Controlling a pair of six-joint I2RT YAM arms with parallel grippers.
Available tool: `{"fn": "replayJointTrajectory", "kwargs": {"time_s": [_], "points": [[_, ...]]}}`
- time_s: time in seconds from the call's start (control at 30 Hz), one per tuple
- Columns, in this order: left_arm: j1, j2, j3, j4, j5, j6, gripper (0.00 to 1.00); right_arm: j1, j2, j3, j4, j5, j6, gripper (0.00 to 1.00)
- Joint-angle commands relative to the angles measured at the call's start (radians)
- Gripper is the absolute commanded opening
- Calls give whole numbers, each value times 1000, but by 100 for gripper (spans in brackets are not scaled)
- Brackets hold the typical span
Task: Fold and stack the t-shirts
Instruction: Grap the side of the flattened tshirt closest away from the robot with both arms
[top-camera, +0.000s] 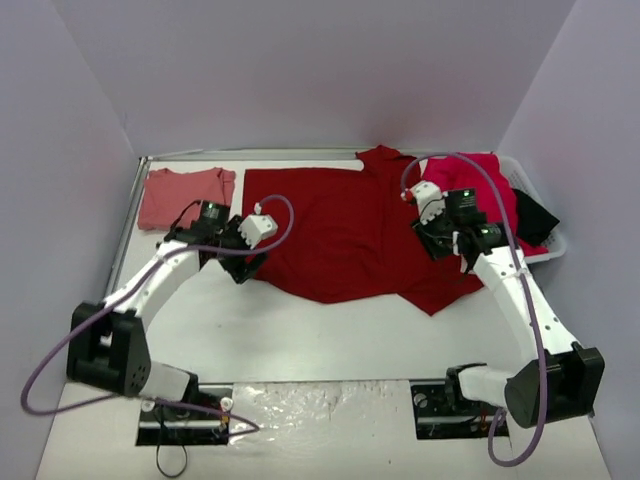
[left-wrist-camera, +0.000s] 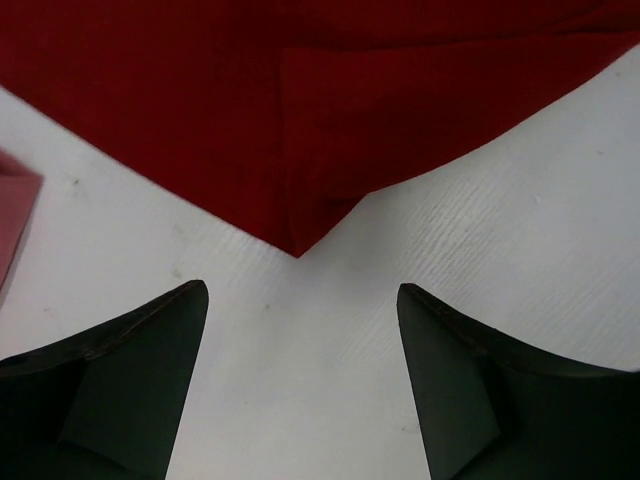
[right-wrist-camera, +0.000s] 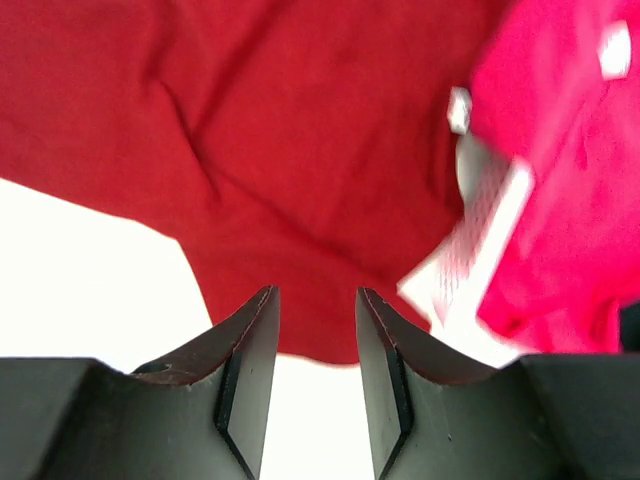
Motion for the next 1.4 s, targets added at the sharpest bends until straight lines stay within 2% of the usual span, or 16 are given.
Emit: {"fn": "replayJointTrajectory", "kwargs": {"time_s": [0.0,0.23,0.27,0.37,0.53,0.8,0.93,1.23,1.27,1.37], "points": [[-10,90,144,-29,98,58,76,-102,-129,-55,-22,-108,-10,33],[-13,397,362,-111,167,87,77,-210,-153,-168,16,-237,-7,35],[-15,446,399,-111,170,84,74,-251,-150,-184,24,-255,-8,35],[-15,514,469,-152,193,86,69,-261,-117,-185,33,-263,-2,35],[-15,561,539,-253,265,146,61,-270,-40,-171,33,-274,-7,34],[-16,624,576,-367,368,221,58,-273,26,-161,33,-271,-11,32],[-38,661,589,-393,348,236,55,-274,51,-155,32,-268,-10,31],[-36,697,596,-327,290,195,54,-274,63,-151,30,-285,-15,31],[-36,697,599,-327,290,193,52,-273,67,-150,30,-282,-15,30],[-36,697,603,-335,308,193,30,-274,83,-145,29,-280,-11,29]]}}
